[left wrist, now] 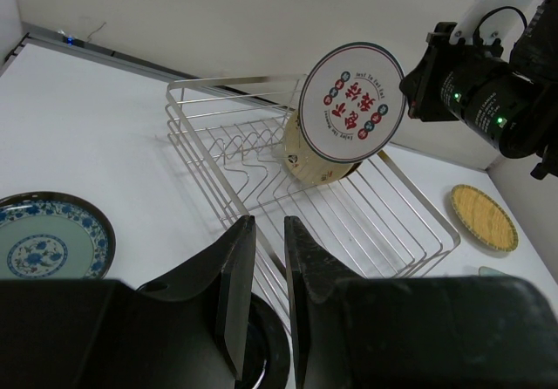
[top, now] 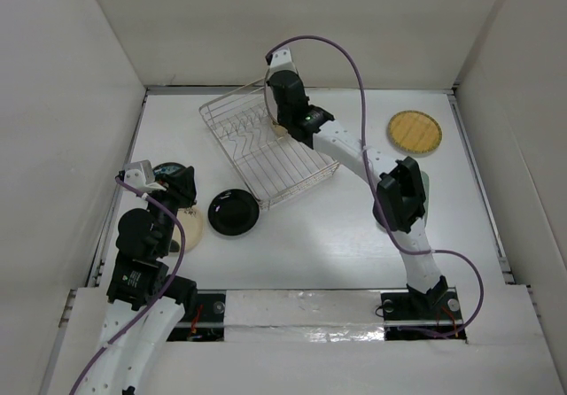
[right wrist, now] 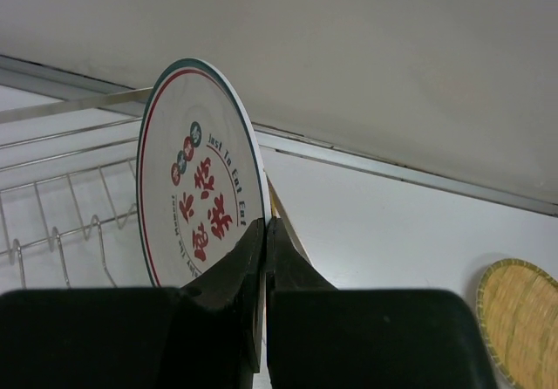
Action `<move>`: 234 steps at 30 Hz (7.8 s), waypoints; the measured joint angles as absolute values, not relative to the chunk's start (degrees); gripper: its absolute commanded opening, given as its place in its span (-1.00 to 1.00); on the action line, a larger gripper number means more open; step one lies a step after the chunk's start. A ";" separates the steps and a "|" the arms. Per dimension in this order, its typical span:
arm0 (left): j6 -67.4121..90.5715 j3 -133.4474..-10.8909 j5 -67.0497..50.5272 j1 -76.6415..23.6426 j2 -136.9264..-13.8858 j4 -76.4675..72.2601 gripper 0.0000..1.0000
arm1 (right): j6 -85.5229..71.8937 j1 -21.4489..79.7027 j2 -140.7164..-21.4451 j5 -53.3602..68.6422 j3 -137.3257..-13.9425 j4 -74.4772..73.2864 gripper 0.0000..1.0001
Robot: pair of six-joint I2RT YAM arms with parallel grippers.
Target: Load the plates into the dish rack
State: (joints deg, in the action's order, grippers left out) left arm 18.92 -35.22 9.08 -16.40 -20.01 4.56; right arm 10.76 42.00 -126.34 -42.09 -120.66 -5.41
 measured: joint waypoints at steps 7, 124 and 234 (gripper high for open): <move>18.92 -35.22 9.08 -16.40 -20.01 4.56 -0.65 | 11.27 41.58 -126.26 -42.15 -120.66 -5.34 -1.00; 18.48 -35.22 9.34 -16.40 -19.14 4.56 -0.65 | -0.27 37.78 -127.57 -25.06 -126.72 -16.27 -1.00; 18.50 -35.22 7.99 -17.54 -15.75 4.56 -0.64 | -6.50 38.44 -135.66 -23.46 -145.91 -39.05 -1.00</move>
